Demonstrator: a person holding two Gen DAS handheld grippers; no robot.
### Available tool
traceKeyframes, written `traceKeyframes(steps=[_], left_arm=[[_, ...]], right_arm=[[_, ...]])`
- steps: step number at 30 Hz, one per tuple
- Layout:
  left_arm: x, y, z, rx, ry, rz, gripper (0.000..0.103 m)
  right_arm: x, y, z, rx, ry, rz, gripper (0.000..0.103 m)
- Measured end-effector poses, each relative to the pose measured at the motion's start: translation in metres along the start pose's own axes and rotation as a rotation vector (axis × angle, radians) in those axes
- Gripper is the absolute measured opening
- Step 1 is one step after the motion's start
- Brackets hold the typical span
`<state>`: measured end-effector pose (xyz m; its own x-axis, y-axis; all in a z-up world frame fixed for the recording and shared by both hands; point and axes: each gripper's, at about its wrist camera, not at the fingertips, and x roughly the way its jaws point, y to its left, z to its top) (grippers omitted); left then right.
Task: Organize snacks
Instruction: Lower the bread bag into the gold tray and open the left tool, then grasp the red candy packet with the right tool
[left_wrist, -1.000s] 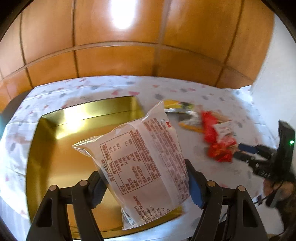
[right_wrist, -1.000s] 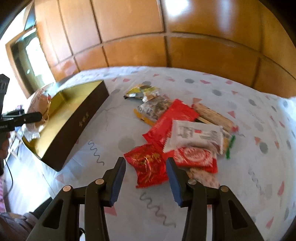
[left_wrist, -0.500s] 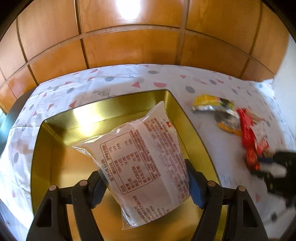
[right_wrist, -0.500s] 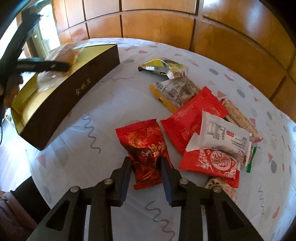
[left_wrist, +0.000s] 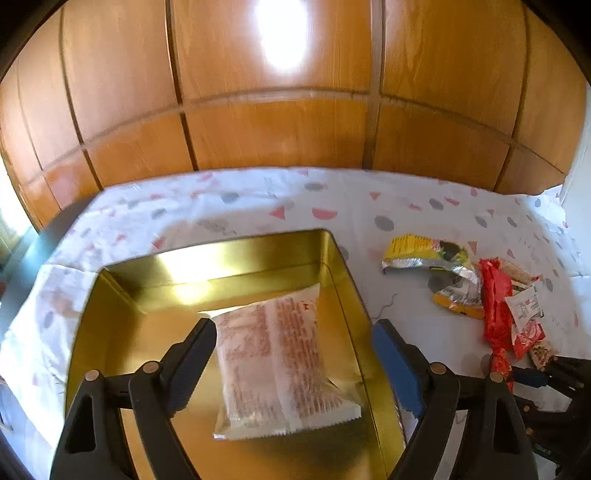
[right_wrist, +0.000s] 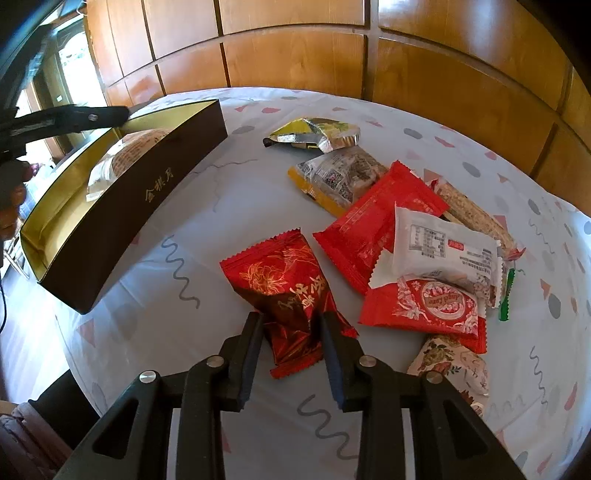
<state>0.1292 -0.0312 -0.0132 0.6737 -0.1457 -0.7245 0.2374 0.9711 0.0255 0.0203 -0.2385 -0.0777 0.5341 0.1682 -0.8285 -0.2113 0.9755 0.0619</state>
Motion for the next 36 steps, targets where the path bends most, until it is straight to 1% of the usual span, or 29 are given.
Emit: traceKeyframes(steps=[2,6,15,22,24,27,30,33,36], left_arm=[[-0.014,-0.001,-0.003,0.0,-0.034,0.016,0.087],[-0.035,-0.002,-0.01,-0.005,-0.068,0.031,0.087],[-0.059,-0.007,-0.033,-0.009,-0.069,0.032,0.087],[-0.067,-0.008,-0.044,-0.005,-0.068,0.039,0.088],[-0.069,-0.007,-0.047,-0.007,-0.071,0.044,0.088],[-0.073,-0.005,-0.049,-0.006,-0.079,0.053,0.088],[-0.077,-0.004,-0.051,-0.003,-0.09,0.06,0.089],[-0.081,-0.004,-0.053,0.003,-0.102,0.072,0.089],[-0.085,-0.004,-0.056,0.009,-0.112,0.078,0.09]], right_arm=[[0.0,0.0,0.001,-0.004,-0.002,-0.001,0.033],[0.0,0.0,0.004,-0.005,0.003,-0.01,0.034],[0.0,0.005,0.014,-0.029,-0.006,-0.024,0.034],[0.001,0.011,0.021,-0.034,-0.016,-0.015,0.035],[0.001,0.013,0.022,-0.033,-0.022,-0.007,0.032],[0.003,0.018,0.022,-0.037,-0.021,-0.005,0.02],[0.004,0.023,0.021,-0.042,-0.03,-0.011,0.015],[0.005,0.026,0.02,-0.029,-0.035,-0.005,0.015],[0.007,0.027,0.019,-0.004,-0.036,0.022,0.016]])
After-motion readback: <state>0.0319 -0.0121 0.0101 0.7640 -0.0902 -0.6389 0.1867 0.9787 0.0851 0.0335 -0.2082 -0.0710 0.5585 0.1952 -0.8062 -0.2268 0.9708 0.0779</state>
